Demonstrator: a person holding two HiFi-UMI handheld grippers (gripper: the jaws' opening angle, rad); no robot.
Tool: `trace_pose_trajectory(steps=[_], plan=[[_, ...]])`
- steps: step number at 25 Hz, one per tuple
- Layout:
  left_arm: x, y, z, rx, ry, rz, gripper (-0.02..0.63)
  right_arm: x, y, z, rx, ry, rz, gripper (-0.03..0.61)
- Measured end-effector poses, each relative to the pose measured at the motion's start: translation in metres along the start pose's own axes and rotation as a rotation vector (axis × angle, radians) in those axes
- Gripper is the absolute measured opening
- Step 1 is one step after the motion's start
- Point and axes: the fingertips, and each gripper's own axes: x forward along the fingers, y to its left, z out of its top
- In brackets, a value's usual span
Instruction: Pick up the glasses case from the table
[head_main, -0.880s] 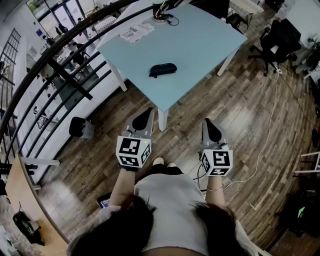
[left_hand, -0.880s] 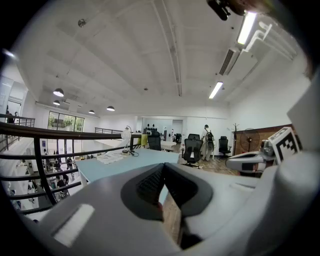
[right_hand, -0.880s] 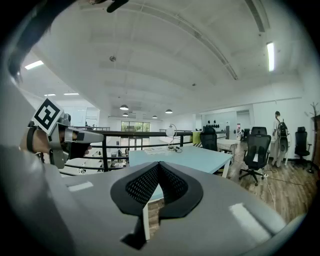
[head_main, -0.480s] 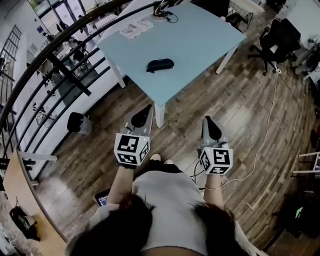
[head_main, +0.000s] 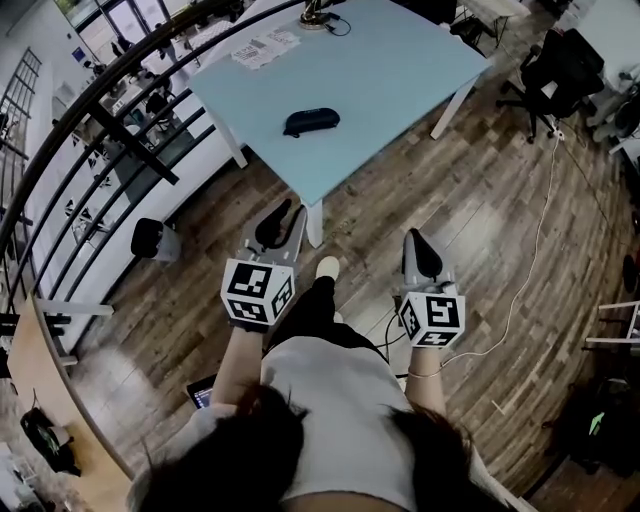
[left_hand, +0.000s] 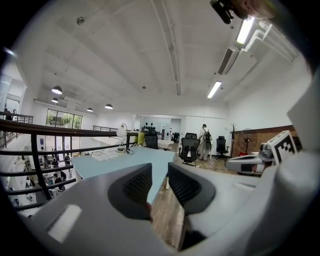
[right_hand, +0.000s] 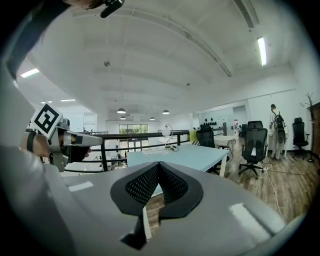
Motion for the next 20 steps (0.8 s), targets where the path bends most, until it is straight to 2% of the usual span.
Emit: trace_pose_trajectory(steps=[7,13,20], plan=[[0.048,0.018,0.003,0.002,0.006,0.007,0.123,0.042,-0.022,-0.001,0.004,0.004,0.009,0.002],[0.116,0.046,0.02,-0.003,0.001,0.008,0.166,0.108,-0.049,0.014,-0.01,0.005,0.016,0.002],[0.195,0.083,0.039,0.002,0.011,0.007,0.173,0.189,-0.073,0.034,-0.024,0.01,0.031,0.002]])
